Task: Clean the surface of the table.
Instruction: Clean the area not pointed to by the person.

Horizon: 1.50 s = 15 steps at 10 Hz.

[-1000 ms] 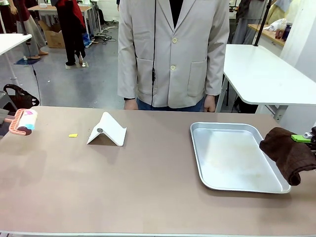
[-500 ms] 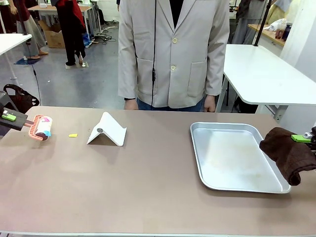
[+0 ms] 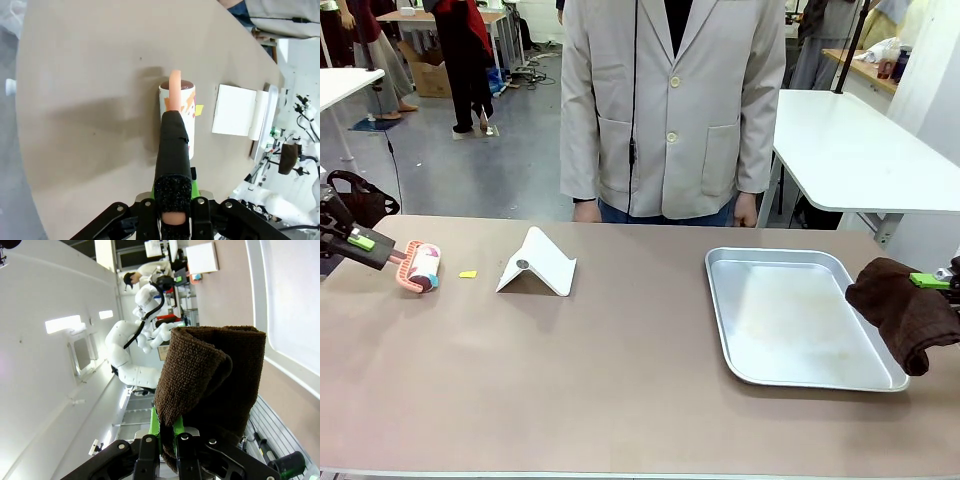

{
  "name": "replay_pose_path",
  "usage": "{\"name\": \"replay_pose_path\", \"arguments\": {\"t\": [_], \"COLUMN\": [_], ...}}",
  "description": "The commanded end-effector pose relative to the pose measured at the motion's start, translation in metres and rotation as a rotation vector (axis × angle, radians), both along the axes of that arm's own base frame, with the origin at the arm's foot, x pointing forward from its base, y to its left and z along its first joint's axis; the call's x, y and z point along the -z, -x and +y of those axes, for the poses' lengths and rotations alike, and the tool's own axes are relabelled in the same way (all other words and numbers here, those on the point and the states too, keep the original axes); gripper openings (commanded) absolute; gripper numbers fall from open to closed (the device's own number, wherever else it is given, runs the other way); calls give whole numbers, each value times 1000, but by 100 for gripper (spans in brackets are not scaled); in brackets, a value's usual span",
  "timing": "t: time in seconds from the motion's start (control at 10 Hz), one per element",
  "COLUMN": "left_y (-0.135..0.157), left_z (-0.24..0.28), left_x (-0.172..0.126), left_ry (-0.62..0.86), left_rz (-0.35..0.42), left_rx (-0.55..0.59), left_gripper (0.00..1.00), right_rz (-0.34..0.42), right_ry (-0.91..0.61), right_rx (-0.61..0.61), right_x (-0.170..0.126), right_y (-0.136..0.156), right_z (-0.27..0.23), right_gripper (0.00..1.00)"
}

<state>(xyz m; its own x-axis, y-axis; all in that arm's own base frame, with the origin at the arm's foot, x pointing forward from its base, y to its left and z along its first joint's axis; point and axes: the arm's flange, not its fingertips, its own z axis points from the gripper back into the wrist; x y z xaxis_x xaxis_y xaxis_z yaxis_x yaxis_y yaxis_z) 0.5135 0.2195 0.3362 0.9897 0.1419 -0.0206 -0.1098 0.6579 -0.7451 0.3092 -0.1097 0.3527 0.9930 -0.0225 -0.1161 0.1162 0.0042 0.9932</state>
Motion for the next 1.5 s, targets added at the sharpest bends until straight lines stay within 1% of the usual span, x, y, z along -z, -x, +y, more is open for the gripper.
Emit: {"name": "replay_pose_path", "arguments": {"t": [0.0,0.3,0.7,1.1,1.3,1.4], "left_y": [-7,-21,-31,-36,-40,-43], "left_z": [-9,-29,-65,-100,-107,-106], "left_x": [3,10,21,33,31,25], "left_ry": [-33,-73,-94,-139,-128,-72], "left_rz": [57,97,121,155,141,116], "left_rx": [28,72,165,230,232,236], "left_gripper": [22,22,22,22,22,22], "right_rz": [-14,-14,-14,-14,-14,-14], "right_ry": [-9,-9,-9,-9,-9,-9], "right_rx": [-11,-11,-11,-11,-11,-11], "right_x": [-5,-5,-5,-5,-5,-5], "right_y": [-2,-2,-2,-2,-2,-2], "right_z": [-1,-1,-1,-1,-1,-1], "right_gripper": [11,11,11,11,11,11]}}
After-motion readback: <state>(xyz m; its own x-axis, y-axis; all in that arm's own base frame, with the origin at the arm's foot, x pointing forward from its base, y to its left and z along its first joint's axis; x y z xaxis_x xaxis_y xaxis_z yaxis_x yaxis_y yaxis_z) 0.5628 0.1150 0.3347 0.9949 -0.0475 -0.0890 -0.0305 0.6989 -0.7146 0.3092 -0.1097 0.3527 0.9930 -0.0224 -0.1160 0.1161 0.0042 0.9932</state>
